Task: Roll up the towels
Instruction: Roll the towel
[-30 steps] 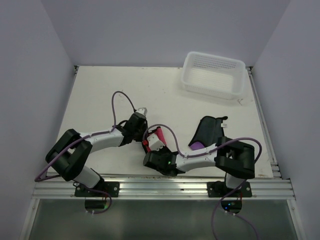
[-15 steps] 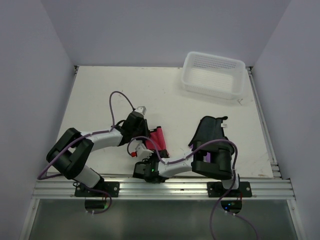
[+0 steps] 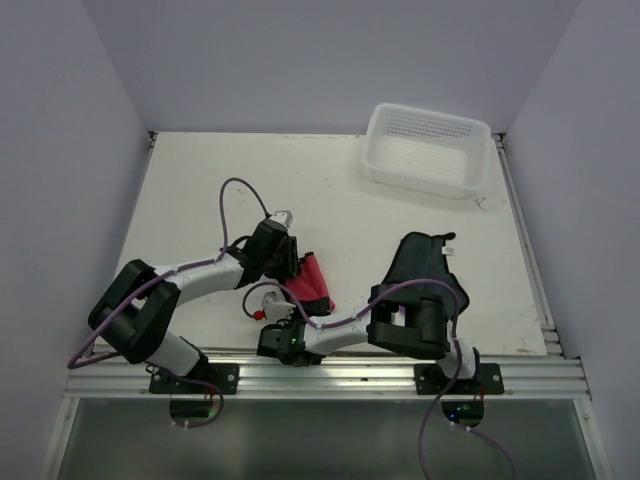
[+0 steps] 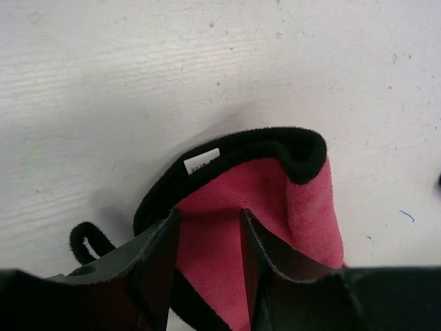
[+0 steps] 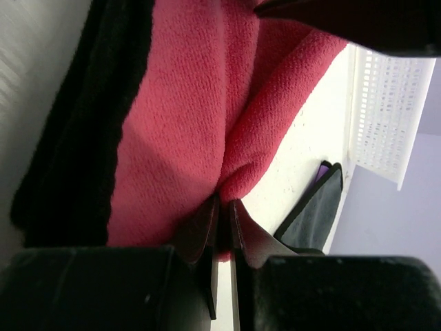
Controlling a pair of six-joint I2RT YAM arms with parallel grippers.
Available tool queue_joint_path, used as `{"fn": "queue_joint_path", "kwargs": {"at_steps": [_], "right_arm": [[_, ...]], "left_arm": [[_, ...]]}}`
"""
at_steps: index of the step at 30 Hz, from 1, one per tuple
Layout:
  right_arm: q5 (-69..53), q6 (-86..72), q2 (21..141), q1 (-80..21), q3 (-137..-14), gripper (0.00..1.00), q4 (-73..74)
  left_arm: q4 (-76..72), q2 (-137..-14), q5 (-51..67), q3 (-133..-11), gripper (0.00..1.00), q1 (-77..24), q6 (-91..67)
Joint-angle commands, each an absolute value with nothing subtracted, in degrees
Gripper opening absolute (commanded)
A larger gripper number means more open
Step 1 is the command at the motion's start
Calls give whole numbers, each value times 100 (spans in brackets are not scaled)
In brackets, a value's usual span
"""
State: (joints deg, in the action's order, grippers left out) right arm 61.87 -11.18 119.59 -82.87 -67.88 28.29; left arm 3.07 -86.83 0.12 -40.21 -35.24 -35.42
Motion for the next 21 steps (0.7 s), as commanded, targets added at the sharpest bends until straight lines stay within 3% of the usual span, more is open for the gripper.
{"fn": "queue_joint_path", "kwargs": {"at_steps": [1, 10, 21], "right_arm": [[5107, -1248, 12384, -8279, -6891, 0, 2830], [4861, -1178, 12296, -8165, -6812, 0, 2725], [4658, -1151, 12252, -8060, -6785, 0, 2698]], "left_arm": [[984, -8333, -562, -4350, 45, -3375, -3164], [1503, -7805, -651, -4939, 50, -3243, -2971], [870, -8366, 1019, -5405, 58, -3261, -2461]]}}
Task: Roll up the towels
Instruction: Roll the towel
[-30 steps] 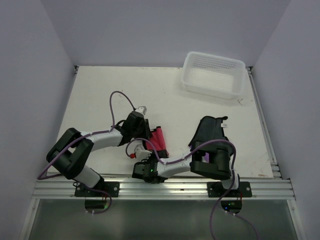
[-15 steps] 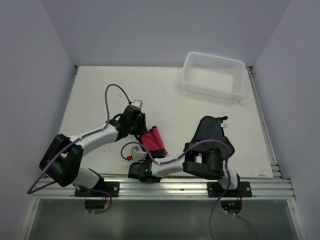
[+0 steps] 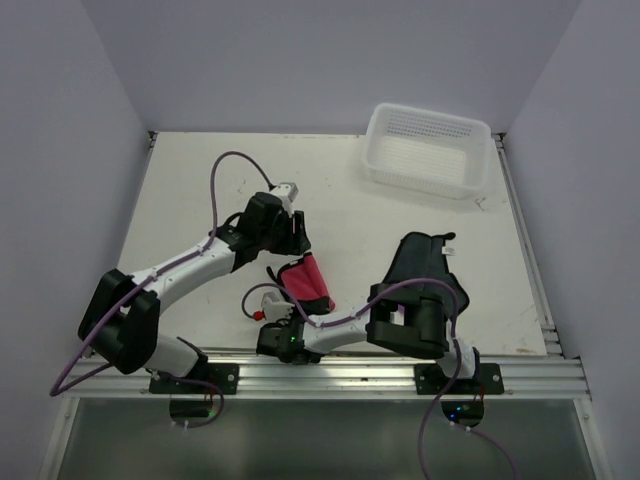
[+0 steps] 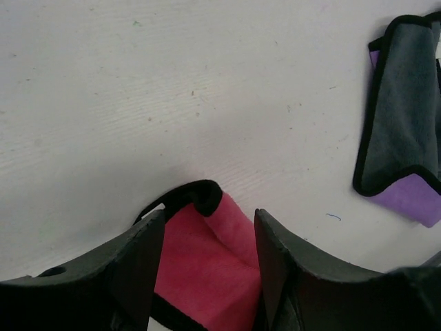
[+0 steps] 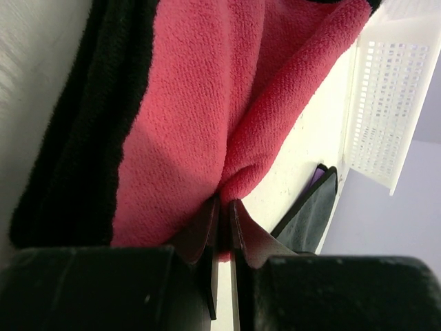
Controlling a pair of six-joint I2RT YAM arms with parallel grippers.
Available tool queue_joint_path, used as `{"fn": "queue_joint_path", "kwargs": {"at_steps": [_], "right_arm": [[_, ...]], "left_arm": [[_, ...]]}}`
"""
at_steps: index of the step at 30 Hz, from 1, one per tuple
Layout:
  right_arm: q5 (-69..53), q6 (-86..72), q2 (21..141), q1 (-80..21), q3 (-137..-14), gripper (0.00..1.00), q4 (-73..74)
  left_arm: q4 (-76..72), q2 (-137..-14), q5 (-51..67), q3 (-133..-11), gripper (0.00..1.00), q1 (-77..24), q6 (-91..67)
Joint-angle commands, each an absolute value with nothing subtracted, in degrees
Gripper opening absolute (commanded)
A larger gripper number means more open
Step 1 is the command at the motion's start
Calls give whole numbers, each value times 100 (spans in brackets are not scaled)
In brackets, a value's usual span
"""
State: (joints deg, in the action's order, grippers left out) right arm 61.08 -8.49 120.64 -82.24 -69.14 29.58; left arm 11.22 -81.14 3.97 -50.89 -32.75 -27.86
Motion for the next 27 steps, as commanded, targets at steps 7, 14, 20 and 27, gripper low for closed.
{"fn": "queue_joint_path", "kwargs": {"at_steps": [7, 14, 20, 27], "right_arm": [[4632, -1160, 12296, -8016, -6829, 0, 2733], [4605, -1160, 12313, -7998, -6838, 0, 2733], [4597, -1169, 12331, -7989, -6847, 0, 2760], [4606, -1178, 12331, -7998, -6856, 0, 2769]], "left_arm": [[922, -9078, 1415, -5799, 60, -3348, -2320], [1546, -9632, 1275, -6152, 60, -3463, -2206], [1705, -9949, 1239, -6275, 59, -3498, -2250], [1740, -10195, 1046, -6389, 58, -3507, -2197]]}}
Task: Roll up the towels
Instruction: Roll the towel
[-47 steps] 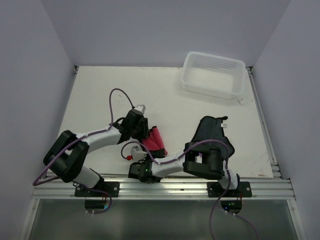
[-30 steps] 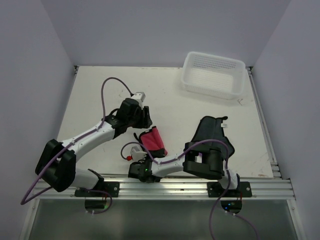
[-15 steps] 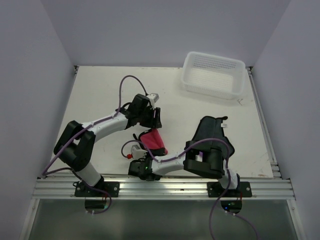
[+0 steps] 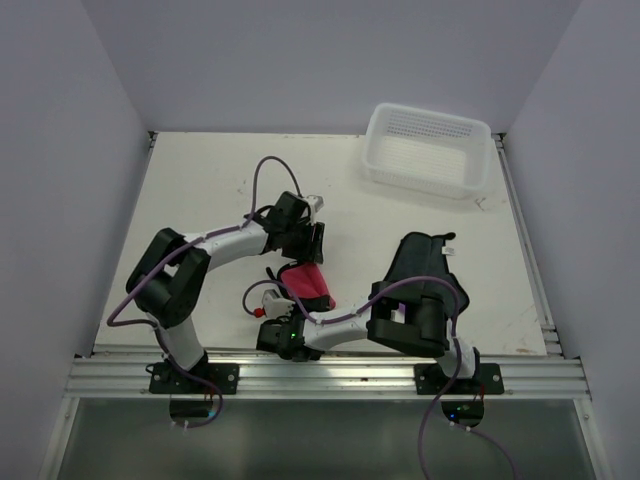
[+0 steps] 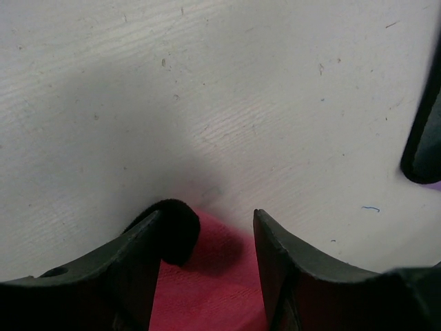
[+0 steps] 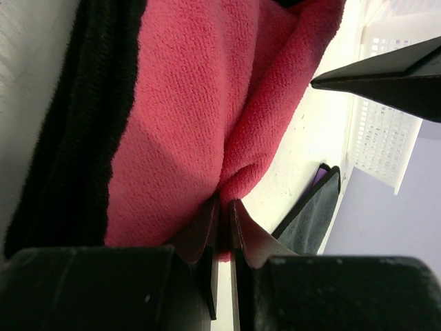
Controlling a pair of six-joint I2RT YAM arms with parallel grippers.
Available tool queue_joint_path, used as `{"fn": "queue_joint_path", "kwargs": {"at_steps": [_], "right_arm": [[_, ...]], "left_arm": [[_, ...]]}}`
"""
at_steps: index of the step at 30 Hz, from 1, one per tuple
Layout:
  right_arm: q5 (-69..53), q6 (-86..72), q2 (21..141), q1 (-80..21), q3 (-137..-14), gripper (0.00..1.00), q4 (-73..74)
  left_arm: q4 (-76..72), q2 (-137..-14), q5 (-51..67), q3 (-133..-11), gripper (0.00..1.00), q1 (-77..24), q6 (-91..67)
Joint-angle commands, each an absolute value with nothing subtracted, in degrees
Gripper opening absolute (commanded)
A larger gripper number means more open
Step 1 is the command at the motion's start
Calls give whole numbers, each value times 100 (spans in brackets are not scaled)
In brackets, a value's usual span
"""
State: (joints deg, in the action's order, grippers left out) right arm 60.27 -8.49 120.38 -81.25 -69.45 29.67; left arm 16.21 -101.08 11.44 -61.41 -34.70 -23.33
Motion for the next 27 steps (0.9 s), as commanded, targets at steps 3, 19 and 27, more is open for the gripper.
{"fn": "queue_joint_path", "kwargs": {"at_steps": [3, 19, 27], "right_arm": [[4605, -1178, 12331, -7980, -6864, 0, 2769], [4632, -1301, 12086, -7901, -6759, 0, 2769], [4421, -1625, 11427, -7735, -6346, 6, 2514]], "left_arm": [[1767, -10318, 967, -6425, 56, -3516, -2162], [1346, -10617, 808, -6197, 3, -3542, -2162], [300, -10468, 967, -5609, 0, -3533, -2399]]}}
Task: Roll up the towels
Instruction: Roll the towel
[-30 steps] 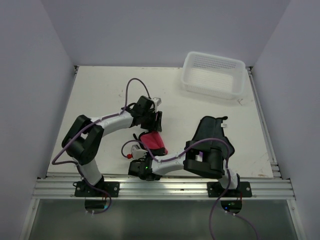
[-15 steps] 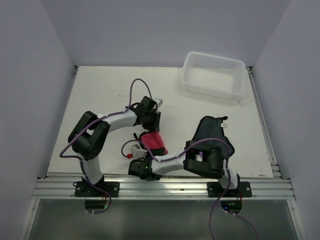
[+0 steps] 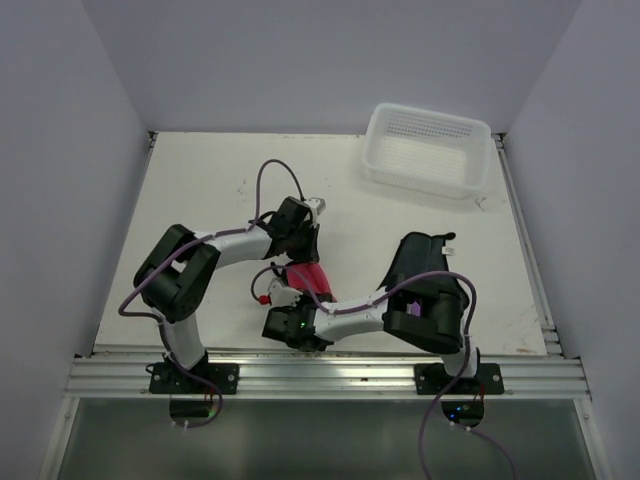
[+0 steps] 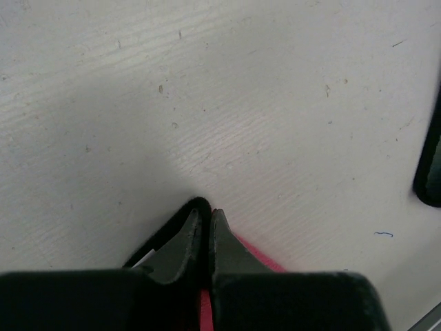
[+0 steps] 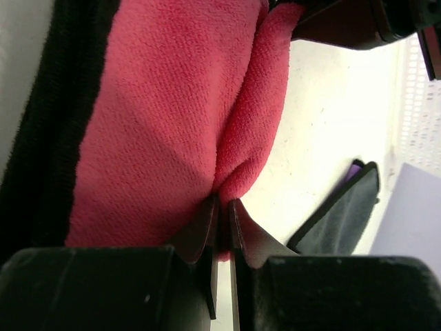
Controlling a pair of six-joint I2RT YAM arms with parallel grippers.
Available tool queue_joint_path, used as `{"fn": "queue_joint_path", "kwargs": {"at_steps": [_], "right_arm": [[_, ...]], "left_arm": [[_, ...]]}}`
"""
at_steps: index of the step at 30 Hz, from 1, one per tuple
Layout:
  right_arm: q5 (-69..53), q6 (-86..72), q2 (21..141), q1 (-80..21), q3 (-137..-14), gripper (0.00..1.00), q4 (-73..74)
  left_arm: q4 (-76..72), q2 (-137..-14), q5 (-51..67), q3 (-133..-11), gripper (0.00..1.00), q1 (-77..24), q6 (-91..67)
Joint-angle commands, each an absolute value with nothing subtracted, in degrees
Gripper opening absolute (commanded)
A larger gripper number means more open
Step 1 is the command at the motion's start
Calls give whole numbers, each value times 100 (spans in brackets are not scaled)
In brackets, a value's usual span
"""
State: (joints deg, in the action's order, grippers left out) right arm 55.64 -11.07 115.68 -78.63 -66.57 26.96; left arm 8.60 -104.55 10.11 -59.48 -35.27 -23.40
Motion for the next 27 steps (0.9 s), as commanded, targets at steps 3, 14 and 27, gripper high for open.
{"fn": "queue_joint_path", "kwargs": {"at_steps": [3, 14, 27], "right_arm": [[4377, -1722, 11136, -7699, -6170, 0, 2391], [3710, -1863, 10609, -7365, -5634, 0, 1706], [3323, -1986, 10213, -7146, -5326, 0, 1292]], "left_arm": [[97, -10433, 1046, -5502, 0, -3542, -2478], [1150, -10108, 607, -6160, 52, -3524, -2566], [2066, -9554, 342, -6486, 73, -3393, -2926]]}}
